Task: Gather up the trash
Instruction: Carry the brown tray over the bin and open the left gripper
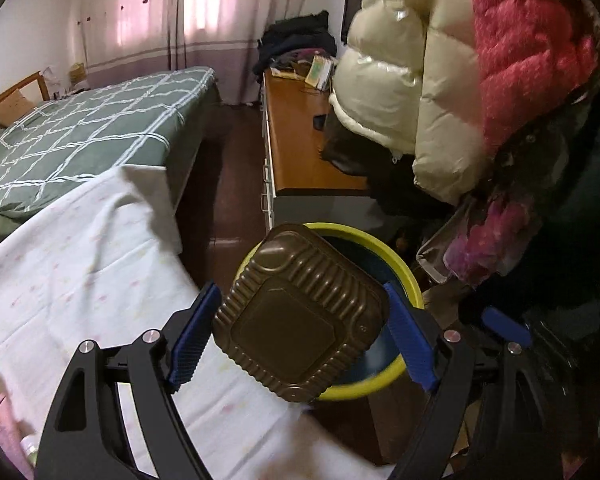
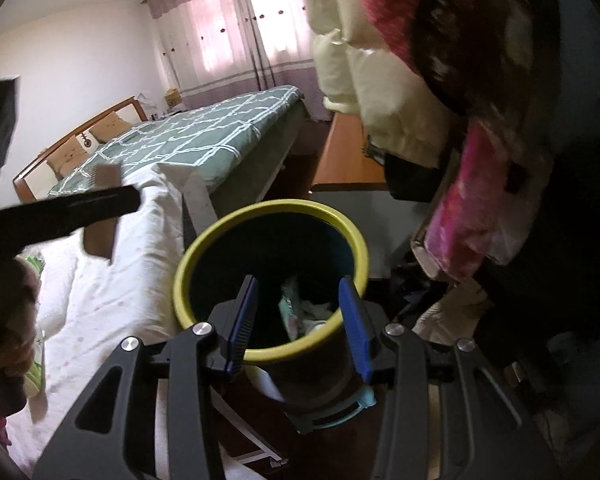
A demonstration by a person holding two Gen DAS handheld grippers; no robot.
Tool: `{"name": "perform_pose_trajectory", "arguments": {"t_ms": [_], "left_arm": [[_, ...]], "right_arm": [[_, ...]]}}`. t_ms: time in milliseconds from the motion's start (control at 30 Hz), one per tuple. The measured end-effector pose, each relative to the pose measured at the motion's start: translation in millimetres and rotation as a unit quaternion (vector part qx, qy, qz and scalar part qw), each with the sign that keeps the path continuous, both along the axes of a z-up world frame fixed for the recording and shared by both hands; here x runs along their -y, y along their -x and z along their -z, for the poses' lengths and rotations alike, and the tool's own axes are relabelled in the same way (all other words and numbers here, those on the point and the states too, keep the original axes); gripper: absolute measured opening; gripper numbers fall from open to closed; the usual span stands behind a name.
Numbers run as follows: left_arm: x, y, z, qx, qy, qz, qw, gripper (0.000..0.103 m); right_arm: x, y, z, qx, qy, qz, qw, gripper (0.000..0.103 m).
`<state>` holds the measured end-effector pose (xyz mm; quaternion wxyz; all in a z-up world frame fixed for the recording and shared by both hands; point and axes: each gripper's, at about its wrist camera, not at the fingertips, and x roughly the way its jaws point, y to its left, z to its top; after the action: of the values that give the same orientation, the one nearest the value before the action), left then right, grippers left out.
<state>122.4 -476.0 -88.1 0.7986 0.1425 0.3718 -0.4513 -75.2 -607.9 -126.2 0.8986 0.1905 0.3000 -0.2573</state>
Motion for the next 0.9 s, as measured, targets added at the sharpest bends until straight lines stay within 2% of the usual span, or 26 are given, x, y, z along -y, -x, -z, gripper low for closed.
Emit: {"name": "perform_pose_trajectory", "arguments": {"t_ms": [167, 233, 400, 533, 633, 800, 900], "left_arm": [[46.1, -6.2, 15.6, -0.01, -0.019, 0.005, 0.9998, 0.083], [58.4, -8.3, 20.8, -0.007, -0.029, 0.0, 0.9995, 0.096], [65.5, -11.2, 20.8, 0.005, -0.042, -0.02, 0.9989, 0.098], [24.4, 1.4, -11.5, 0.023, -0.006, -0.037, 0.999, 0.098], [-29.5, 16.8, -35.7, 0.044, 0.021, -0.058, 0.9971, 0.098], [-123.5, 29.4, -51.5, 0.064, 0.036, -0.117, 0.9905, 0.098], [-187.2, 36.3, -54.7, 0.08, 0.042, -0.163, 0.9825, 0.098]], "right_arm": [[10.5, 8.8, 7.0, -0.005, -0.008, 0.006, 1.0, 0.042], [12.4, 10.4, 9.1, -0.006, -0.011, 0.006, 1.0, 0.043], [10.8, 11.8, 11.4, -0.004, -0.018, 0.001, 1.0, 0.043], [4.8, 9.2, 12.9, -0.004, -0.023, -0.009, 1.0, 0.044], [-5.4, 1.2, 12.7, -0.008, -0.022, -0.023, 0.999, 0.044], [-29.4, -12.1, 6.5, -0.01, -0.011, -0.049, 0.999, 0.044], [-48.2, -22.2, -0.1, -0.01, -0.004, -0.068, 0.998, 0.045]]}}
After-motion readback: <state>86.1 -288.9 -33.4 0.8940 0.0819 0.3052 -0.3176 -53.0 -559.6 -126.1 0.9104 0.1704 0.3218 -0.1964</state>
